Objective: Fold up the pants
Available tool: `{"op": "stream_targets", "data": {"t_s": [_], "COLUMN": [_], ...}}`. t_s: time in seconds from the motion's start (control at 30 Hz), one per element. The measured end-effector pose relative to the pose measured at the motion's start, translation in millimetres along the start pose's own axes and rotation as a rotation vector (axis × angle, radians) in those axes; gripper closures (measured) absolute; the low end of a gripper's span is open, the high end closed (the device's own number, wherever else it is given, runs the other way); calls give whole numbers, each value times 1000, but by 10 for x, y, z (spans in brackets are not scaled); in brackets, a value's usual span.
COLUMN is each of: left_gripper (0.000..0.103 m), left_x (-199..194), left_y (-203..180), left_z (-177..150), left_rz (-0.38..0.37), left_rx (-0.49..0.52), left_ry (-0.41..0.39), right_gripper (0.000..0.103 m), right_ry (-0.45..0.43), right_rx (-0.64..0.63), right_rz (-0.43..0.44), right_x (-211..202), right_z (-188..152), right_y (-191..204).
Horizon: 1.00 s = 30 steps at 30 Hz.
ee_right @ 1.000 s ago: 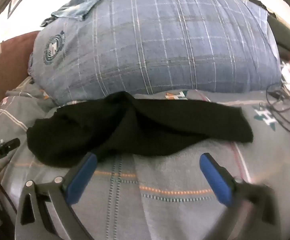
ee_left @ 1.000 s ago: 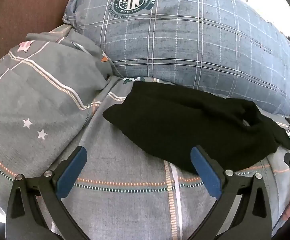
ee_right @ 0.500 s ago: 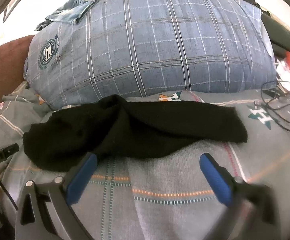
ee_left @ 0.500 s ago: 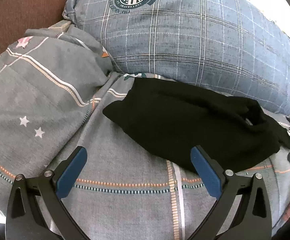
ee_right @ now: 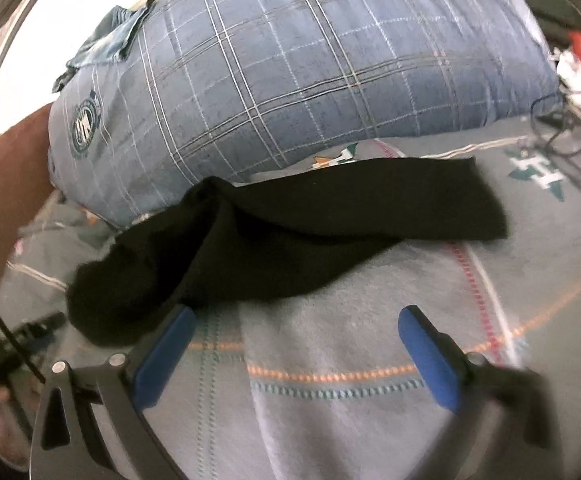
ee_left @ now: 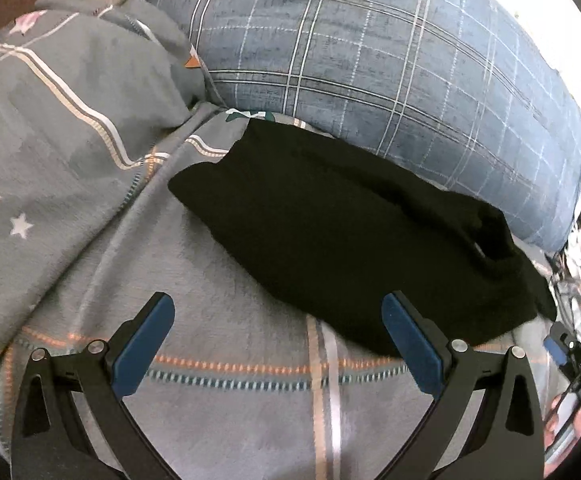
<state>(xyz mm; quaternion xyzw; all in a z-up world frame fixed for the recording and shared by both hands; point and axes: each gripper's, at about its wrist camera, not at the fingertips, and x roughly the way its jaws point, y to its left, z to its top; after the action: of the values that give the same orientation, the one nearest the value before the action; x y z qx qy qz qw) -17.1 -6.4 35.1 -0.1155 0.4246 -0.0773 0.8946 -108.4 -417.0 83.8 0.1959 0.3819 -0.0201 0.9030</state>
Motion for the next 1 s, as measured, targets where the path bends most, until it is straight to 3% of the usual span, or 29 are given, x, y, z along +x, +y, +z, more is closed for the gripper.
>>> {"op": "stream_targets", "data": {"t_s": [0.23, 0.33, 0.4, 0.43, 0.47, 0.5, 0.53, 0.6, 0.83, 1.0], "left_gripper": [0, 0, 0, 12, 25, 61, 85, 93, 95, 95], "left_x": [279, 465, 485, 478, 467, 464, 458, 342, -270, -276], "left_y": [-94, -32, -35, -44, -51, -60, -76, -114, -146, 49], "left_z": [200, 288, 327, 337, 341, 333, 319, 299, 252, -29], "left_rz": [-34, -40, -32, -45, -67, -90, -102, -119, -135, -57], "left_rx": [-2, -64, -85, -87, -93, -91, -80, -57, 20, 42], "left_ry": [55, 100, 67, 56, 51, 65, 86, 72, 17, 83], "right_gripper": [11, 16, 45, 80, 96, 96, 99, 99, 99, 99], "right_ry": [51, 37, 26, 28, 25, 14, 8, -29, -34, 113], "right_rx": [114, 111, 104, 106, 116, 152, 178, 136, 51, 60], "right_rz": [55, 62, 25, -10, -44, -28, -14, -16, 25, 14], "right_x": [347, 457, 555, 589, 598, 576, 524, 314, -410, -616], "right_z": [197, 301, 354, 365, 361, 360, 342, 327, 208, -194], "right_y": [-128, -128, -124, -144, -178, -226, -255, -193, -100, -183]}}
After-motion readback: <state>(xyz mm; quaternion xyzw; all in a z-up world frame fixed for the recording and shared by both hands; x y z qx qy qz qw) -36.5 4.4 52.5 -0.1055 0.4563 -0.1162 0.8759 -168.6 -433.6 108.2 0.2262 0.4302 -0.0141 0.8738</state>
